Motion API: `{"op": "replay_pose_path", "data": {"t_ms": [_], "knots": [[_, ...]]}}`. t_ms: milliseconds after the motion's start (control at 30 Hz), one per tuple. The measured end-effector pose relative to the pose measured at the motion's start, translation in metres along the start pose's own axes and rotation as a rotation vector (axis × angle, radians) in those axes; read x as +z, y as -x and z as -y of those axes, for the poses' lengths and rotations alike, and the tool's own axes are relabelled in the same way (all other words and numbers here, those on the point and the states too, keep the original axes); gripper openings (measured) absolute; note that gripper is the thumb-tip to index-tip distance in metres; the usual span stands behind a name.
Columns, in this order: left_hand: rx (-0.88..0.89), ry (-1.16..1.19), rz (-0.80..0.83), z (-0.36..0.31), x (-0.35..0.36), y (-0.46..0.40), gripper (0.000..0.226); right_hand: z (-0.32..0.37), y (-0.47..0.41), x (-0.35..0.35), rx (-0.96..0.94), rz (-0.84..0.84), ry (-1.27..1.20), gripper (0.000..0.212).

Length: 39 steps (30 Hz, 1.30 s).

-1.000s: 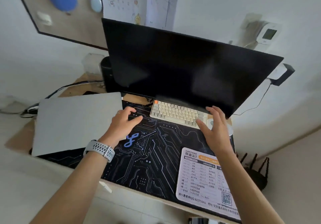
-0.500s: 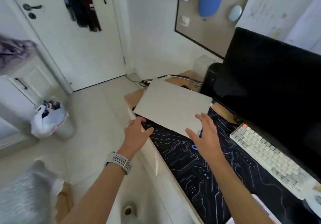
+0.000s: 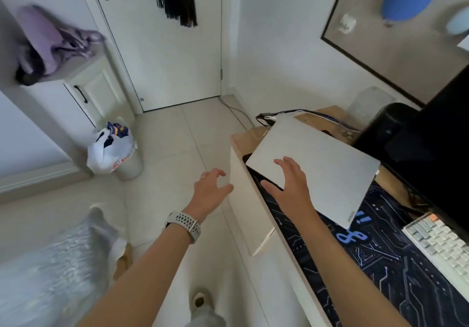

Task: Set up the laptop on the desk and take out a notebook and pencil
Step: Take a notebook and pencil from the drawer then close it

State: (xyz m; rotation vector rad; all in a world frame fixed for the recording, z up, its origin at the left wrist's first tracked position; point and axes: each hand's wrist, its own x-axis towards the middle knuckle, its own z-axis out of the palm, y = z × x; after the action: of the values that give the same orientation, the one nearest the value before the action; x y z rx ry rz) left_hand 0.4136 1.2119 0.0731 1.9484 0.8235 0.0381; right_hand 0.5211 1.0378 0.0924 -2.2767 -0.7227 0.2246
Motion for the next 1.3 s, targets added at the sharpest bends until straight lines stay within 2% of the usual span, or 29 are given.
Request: {"op": "replay_pose_path", "data": {"t_ms": [333, 700, 900, 1033, 1167, 1300], "knots": [[0.041, -0.145, 0.181, 0.02, -0.002, -0.066, 0.041, -0.002, -0.023, 0.056, 0.136, 0.045, 0.024, 0.06], [0.137, -0.587, 0.617, 0.042, 0.049, -0.101, 0.06, -0.032, -0.023, 0.121, 0.239, 0.279, 0.002, 0.046], [0.16, -0.754, 0.734, 0.048, 0.076, -0.123, 0.064, -0.049, -0.023, 0.128, 0.446, 0.379, -0.065, 0.051], [0.155, -0.807, 0.793, 0.044, 0.081, -0.134, 0.072, -0.055, -0.028, 0.131, 0.581, 0.502, -0.06, 0.053], [0.162, -0.857, 0.807, 0.04, 0.082, -0.144, 0.078, -0.058, -0.03, 0.133, 0.606, 0.619, 0.004, 0.061], [0.183, -0.92, 0.833, 0.036, 0.088, -0.147, 0.073, -0.061, -0.035, 0.142, 0.547, 0.696, 0.132, 0.066]]}}
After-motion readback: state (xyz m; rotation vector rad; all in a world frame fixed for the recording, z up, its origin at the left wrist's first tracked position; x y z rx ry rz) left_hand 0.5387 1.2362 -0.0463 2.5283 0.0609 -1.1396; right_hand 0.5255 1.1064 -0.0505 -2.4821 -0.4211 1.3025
